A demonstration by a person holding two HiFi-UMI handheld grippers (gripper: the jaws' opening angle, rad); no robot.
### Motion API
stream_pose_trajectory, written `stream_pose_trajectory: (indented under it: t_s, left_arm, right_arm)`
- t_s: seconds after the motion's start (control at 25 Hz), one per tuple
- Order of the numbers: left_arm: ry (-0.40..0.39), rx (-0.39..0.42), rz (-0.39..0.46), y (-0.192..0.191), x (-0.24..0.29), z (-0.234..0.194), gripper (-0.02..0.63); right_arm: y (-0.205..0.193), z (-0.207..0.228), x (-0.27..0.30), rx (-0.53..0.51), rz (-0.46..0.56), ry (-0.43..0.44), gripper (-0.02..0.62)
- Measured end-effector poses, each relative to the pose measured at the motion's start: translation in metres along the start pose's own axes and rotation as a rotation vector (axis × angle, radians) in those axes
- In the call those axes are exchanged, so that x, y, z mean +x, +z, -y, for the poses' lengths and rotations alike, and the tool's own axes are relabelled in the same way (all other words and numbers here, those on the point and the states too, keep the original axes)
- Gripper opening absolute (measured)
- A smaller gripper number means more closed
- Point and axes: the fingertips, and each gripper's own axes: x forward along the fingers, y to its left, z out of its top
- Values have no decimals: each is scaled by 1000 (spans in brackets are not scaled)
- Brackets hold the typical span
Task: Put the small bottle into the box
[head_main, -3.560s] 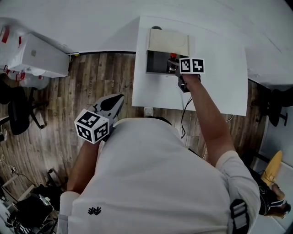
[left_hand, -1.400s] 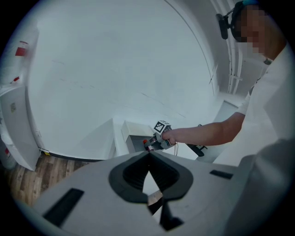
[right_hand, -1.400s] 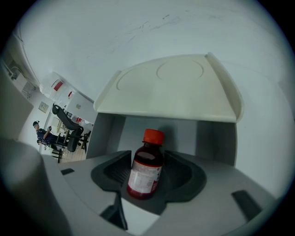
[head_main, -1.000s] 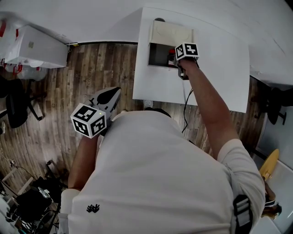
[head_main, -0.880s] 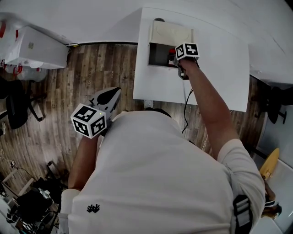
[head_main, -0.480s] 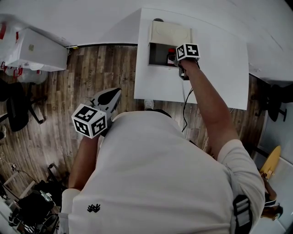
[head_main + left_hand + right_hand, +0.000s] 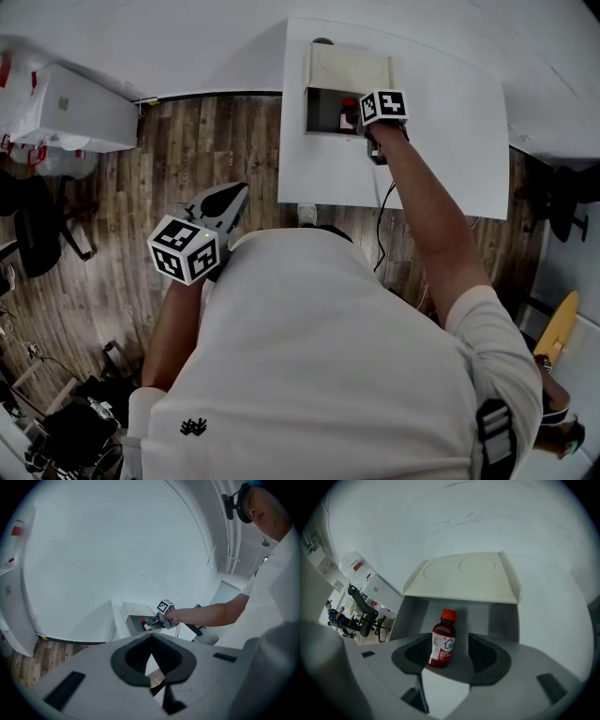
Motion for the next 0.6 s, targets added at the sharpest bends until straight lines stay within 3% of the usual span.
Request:
stream_pose_trajectory:
  t_s: [0.44, 0.6]
  left_arm:
    - [-28, 18, 3, -1, -8, -4, 6]
    - [-46, 32, 1, -3, -11, -7, 6]
  right_arm:
    - [2, 0, -18, -2, 66, -35, 234]
    - [2, -6, -37, -23, 127, -40, 201]
